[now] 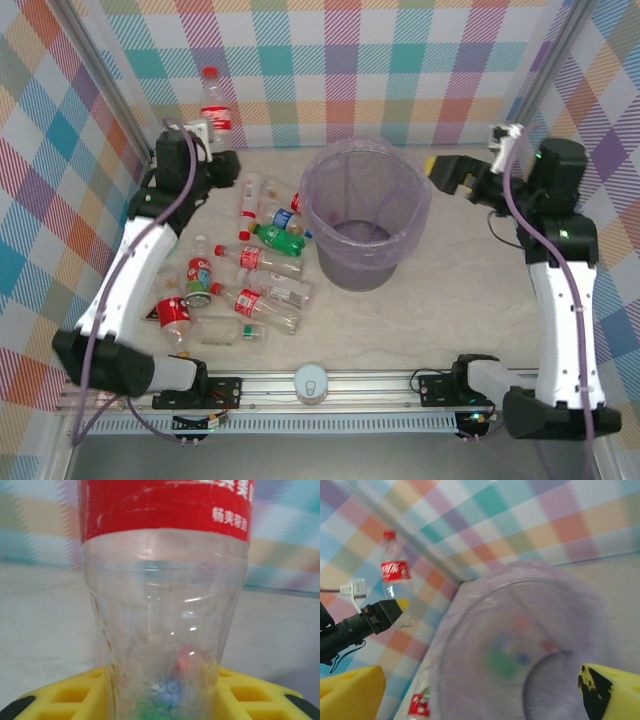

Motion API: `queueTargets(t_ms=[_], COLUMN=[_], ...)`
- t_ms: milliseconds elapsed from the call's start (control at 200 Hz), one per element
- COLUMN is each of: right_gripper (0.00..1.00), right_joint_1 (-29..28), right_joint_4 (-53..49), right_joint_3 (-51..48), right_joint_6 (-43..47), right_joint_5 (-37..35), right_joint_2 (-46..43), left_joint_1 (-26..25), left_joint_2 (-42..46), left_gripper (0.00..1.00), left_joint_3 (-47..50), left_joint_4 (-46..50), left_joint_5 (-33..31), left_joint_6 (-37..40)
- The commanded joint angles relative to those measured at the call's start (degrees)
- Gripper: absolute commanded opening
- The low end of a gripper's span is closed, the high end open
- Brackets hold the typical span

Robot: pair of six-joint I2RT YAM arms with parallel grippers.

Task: Put the plastic bottles in the bin

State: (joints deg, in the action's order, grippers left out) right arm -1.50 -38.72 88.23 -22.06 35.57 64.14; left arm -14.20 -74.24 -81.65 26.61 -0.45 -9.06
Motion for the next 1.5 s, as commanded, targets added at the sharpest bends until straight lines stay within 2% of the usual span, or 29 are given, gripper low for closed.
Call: queueTargets(t_ms=[0,105,260,390,690,785,890,1060,1265,1400,1495], right_gripper=[0.98,0.98,0.98,0.99,0.99,0.99,0.99,1.00,0.78,0.59,0.55], right_joint_1=[-8.26,-15.74,-21.59,-24.96,-25.13,-24.92,-24.06,-23.46,-23.45,-23.47,-23.51], right_joint_4=[4.15,6.39,11.04,9.71,4.71,-0.95,-0.76,1.23,3.37,3.55,3.34], right_joint_3=[5.99,12.23,19.58,24.46,31.62,34.91,34.01,34.25,33.64,33.63,33.25], right_joint_6=[-1.36,-1.15,-4.14,-2.46,-1.69,-1.60,-3.15,-5.29,-6.68,-6.34,-6.41], right_joint_5=[-1.12,-0.06,6.92,6.51,4.14,-0.35,-4.04,-1.48,1.42,1.89,0.23], right_joint_2=[5.27,11.33,19.66,24.29,32.40,34.81,34.85,36.03,36.06,36.29,35.96], left_joint_1=[-9.12,-15.50,-20.40,-23.39,-27.83,-28.37,-28.50,-28.43,-28.47,-28.51,-28.51], left_joint_2=[5.80,8.46,9.58,7.01,1.06,1.35,2.62,2.92,2.86,2.20,1.94], left_gripper=[0.40,0.37,0.35,0.34,0.34,0.34,0.34,0.33,0.33,0.36,0.37], left_joint_3=[1.15,-1.77,1.06,0.77,-3.59,-3.72,-3.25,-2.73,-2.72,-3.23,-3.40], left_joint_4=[2.60,8.43,4.26,3.25,2.01,1.48,-0.18,-0.74,0.56,1.01,0.99], left_joint_5=[-1.85,-5.98,-0.48,1.23,3.73,3.62,2.45,1.95,0.91,0.80,0.45], left_joint_6=[-1.51,-1.87,-4.42,-3.58,1.18,1.00,0.89,1.28,2.19,2.65,2.44])
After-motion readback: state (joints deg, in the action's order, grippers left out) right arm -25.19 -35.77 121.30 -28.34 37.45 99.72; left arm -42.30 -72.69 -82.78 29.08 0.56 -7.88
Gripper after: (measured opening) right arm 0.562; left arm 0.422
